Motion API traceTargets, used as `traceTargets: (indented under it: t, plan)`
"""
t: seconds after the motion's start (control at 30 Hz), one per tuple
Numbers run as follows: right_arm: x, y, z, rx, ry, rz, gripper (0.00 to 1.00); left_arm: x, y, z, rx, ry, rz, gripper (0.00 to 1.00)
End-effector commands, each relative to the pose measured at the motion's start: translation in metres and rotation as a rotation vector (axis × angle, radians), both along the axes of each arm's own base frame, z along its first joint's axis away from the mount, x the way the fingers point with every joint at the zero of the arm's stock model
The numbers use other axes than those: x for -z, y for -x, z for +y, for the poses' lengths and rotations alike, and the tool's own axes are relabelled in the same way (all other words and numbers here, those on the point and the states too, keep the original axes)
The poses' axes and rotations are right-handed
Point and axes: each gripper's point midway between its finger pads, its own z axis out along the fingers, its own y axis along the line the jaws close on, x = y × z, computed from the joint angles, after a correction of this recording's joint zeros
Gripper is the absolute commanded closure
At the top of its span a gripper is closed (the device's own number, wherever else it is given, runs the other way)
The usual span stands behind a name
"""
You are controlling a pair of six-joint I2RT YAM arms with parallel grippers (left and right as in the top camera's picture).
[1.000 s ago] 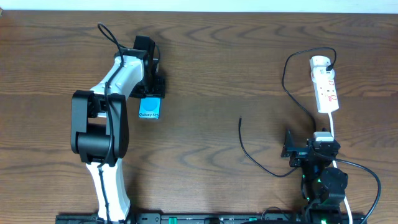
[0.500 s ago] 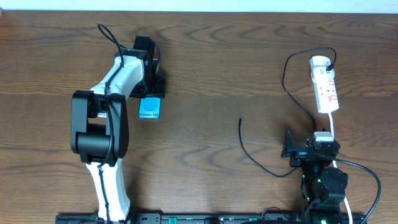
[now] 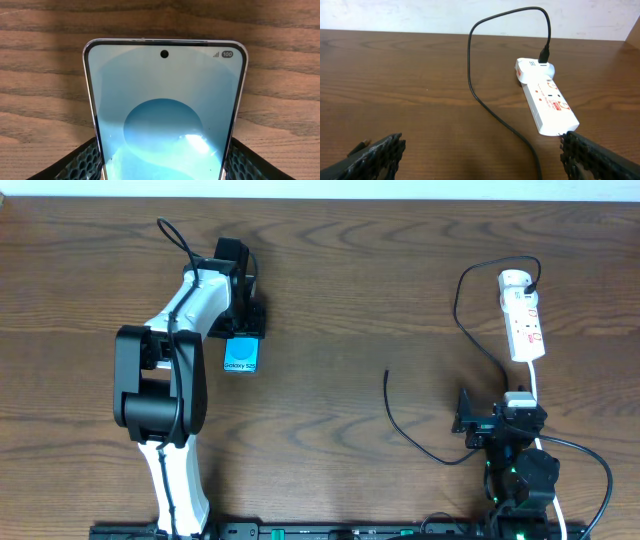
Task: Plug charger to phone and switch on socket
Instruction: 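Close the left gripper on the phone's top edge, then lift the phone with the left gripper and tilt it upright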
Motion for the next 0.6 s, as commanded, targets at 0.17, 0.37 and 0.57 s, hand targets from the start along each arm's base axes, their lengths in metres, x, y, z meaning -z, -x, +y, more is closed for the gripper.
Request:
traceTargets:
  t: [0.17, 0.37, 0.57]
  plan:
    - [0.0, 0.0, 0.001, 0.0, -0.015, 0.0, 0.01, 0.006, 0.014, -0.01, -0.004, 0.061, 0.072, 0.92]
    - [0.0, 0.0, 0.001, 0.0, -0.015, 0.0, 0.01, -0.005, 0.012, -0.018, -0.006, 0.11, 0.054, 0.92]
    - [0.0, 0.0, 0.001, 0.0, -0.015, 0.0, 0.01, -0.026, 0.009, -0.02, -0.01, 0.123, 0.01, 0.92]
